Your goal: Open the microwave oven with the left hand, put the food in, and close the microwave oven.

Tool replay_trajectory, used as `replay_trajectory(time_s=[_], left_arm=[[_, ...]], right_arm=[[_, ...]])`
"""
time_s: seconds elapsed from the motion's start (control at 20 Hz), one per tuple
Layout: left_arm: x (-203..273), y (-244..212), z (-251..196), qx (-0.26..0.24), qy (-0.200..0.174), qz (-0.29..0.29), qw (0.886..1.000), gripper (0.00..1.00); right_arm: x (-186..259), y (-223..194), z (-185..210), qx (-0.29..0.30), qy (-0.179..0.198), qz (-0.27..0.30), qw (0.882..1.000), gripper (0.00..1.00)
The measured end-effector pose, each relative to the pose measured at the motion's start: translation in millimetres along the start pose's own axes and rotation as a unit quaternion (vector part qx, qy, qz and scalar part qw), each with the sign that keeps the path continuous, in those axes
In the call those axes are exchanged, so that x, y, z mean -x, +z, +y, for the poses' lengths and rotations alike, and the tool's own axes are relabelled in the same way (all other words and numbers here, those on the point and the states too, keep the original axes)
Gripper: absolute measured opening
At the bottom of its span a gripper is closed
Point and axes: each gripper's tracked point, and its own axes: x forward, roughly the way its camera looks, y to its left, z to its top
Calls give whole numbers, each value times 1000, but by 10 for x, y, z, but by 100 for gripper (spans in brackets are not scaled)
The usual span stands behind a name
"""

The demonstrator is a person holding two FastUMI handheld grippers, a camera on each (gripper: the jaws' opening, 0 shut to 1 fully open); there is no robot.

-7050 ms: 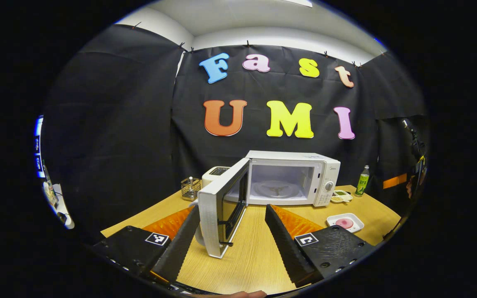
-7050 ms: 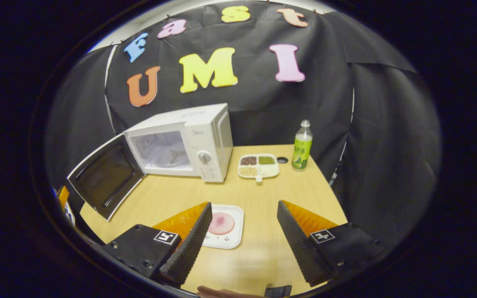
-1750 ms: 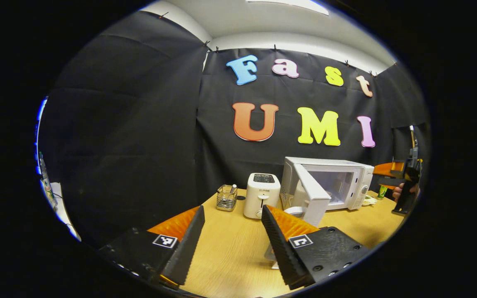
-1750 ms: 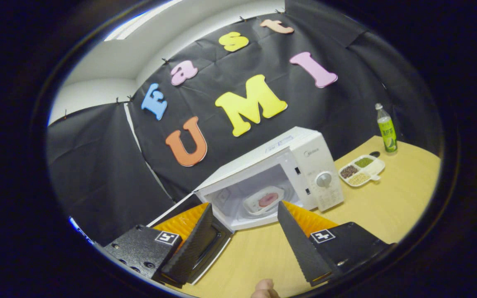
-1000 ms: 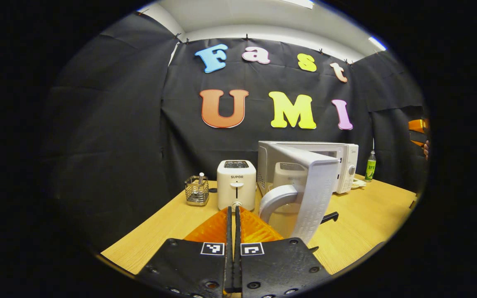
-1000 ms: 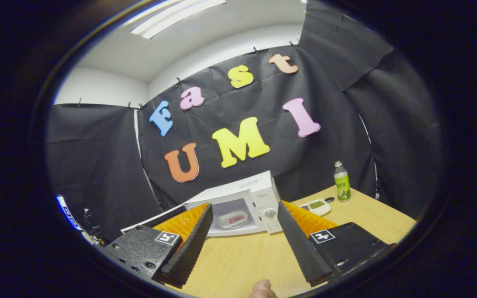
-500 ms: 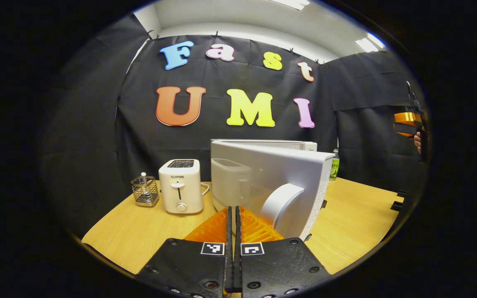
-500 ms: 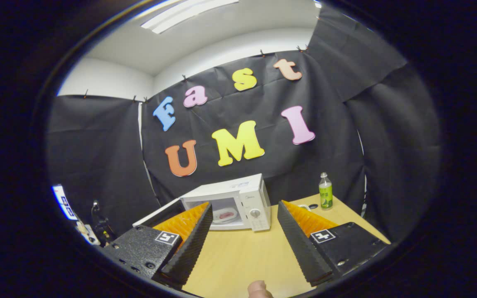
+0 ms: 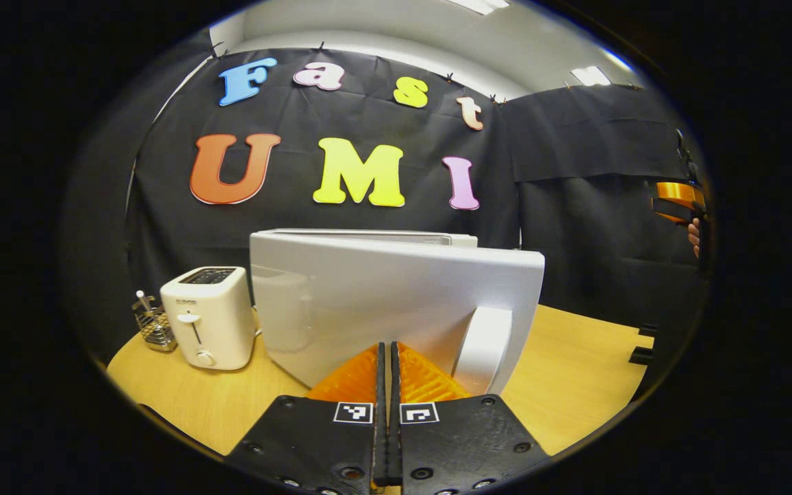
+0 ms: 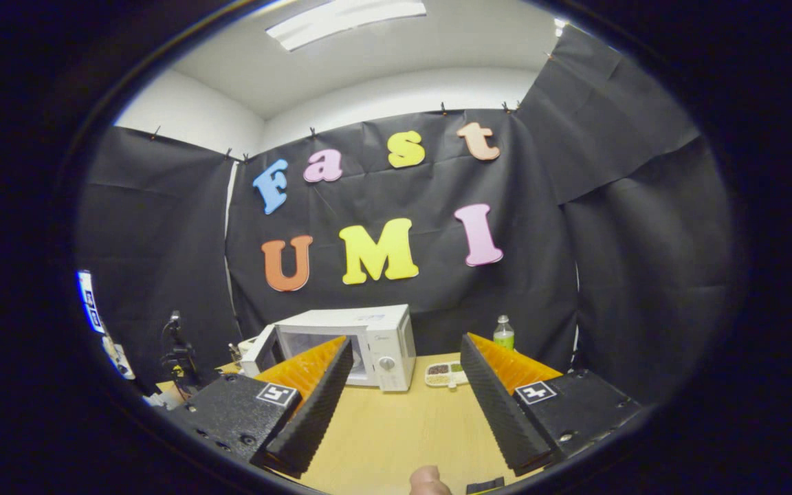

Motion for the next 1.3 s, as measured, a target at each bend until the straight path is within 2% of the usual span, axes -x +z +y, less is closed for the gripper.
replay_trajectory(time_s=[0.05,0.1,0.2,0.25,0.3,0.35,0.45,0.5,0.55,0.7,0.75,0.8,0.85,0.9,0.95,1.0,1.3], left_arm=[[-123,15,-60,1,-5,1,1000,0],[-258,26,-114,1,-8,1,1000,0],[-484,54,-208,0,-8,0,1000,0],[-601,71,-248,-2,-6,-1,1000,0],[-730,76,-299,-1,-7,0,1000,0],[-849,80,-360,1,-11,1,1000,0],[-1062,103,-448,-2,-8,0,1000,0],[-1169,98,-473,-5,-3,1,1000,0],[-1274,89,-508,-6,-1,4,1000,0],[-1567,50,-558,-11,9,11,1000,0],[-1656,37,-571,-10,15,12,1000,0],[-1737,15,-582,-7,19,14,1000,0],[-1820,-29,-582,-3,23,19,1000,0],[-1887,-50,-594,1,26,22,999,0],[-1943,-59,-593,0,31,24,999,0],[-1985,-64,-554,-7,43,23,999,0],[-2280,-78,-400,-18,85,31,996,0]], right_arm=[[16,9,-19,0,0,-2,1000,100],[35,2,-35,0,0,-5,1000,100],[57,-3,-68,-2,0,-9,1000,100],[63,-11,-98,-3,0,-10,1000,90],[61,-31,-116,-6,0,-10,1000,100],[56,-53,-150,-8,1,-8,1000,90],[39,-101,-200,-13,2,-4,1000,90],[36,-110,-232,-15,3,-6,1000,100],[27,-124,-268,-16,3,-5,1000,90],[-17,-193,-426,-19,-4,-4,1000,90],[-43,-217,-472,-20,-6,-3,1000,100],[-63,-243,-513,-20,-7,-2,1000,100],[-85,-273,-552,-21,-7,-1,1000,90],[-98,-310,-591,-23,-8,0,1000,90],[-114,-309,-617,-23,-6,-3,1000,100],[-135,-316,-642,-24,-7,-5,1000,90],[-264,-468,-728,-33,-5,6,999,90]])
